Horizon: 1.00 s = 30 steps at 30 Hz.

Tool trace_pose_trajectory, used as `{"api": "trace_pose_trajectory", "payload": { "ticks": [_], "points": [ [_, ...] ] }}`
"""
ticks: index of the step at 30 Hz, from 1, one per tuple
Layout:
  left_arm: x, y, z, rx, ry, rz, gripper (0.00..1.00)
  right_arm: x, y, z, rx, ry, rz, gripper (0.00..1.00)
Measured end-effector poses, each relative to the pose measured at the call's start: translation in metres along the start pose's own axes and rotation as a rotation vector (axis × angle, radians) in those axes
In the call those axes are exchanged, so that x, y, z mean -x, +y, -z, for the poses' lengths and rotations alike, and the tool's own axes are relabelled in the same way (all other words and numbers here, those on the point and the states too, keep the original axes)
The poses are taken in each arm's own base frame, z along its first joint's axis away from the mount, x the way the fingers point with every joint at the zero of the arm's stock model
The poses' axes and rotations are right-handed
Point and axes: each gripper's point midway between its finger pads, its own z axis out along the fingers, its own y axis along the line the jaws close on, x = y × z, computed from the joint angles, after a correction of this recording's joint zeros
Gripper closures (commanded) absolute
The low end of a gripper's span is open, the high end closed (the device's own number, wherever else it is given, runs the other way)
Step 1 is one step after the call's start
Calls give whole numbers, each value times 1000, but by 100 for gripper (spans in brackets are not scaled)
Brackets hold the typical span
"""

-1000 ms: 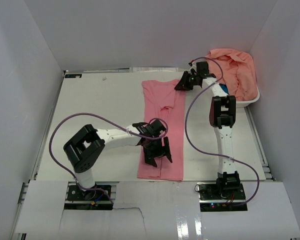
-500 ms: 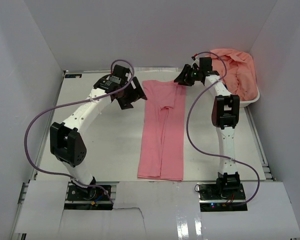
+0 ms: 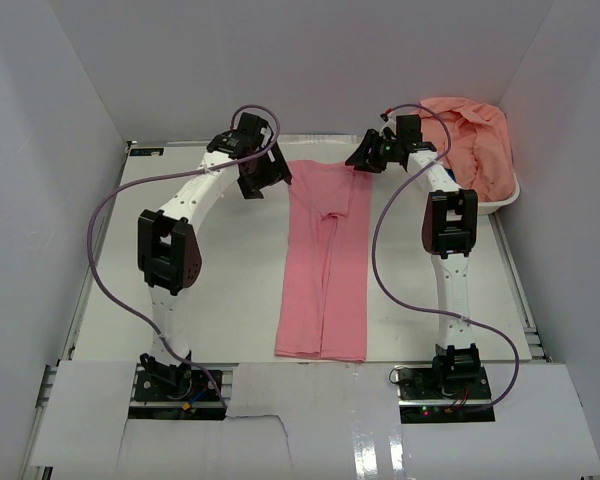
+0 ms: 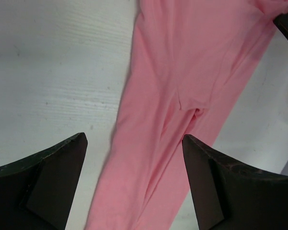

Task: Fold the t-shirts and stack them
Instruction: Rotate the tshirt 90 degrees

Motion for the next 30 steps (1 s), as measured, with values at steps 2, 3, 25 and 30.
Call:
{"api": "trace_pose_trajectory", "payload": {
  "ticks": [2, 3, 25, 30],
  "points": [
    [7, 2, -13, 23, -16, -13, 9, 0, 1, -1, 0, 0, 2, 49],
    [11, 3, -18, 30, -25, -19, 9, 0, 1, -1, -1, -4, 5, 49],
    [49, -47, -121, -232, -152, -195, 9, -8, -24, -31, -12, -48, 2, 49],
    [46, -40, -148, -220, -147, -203, 10, -10, -24, -33, 2, -50, 10, 49]
  ]
}}
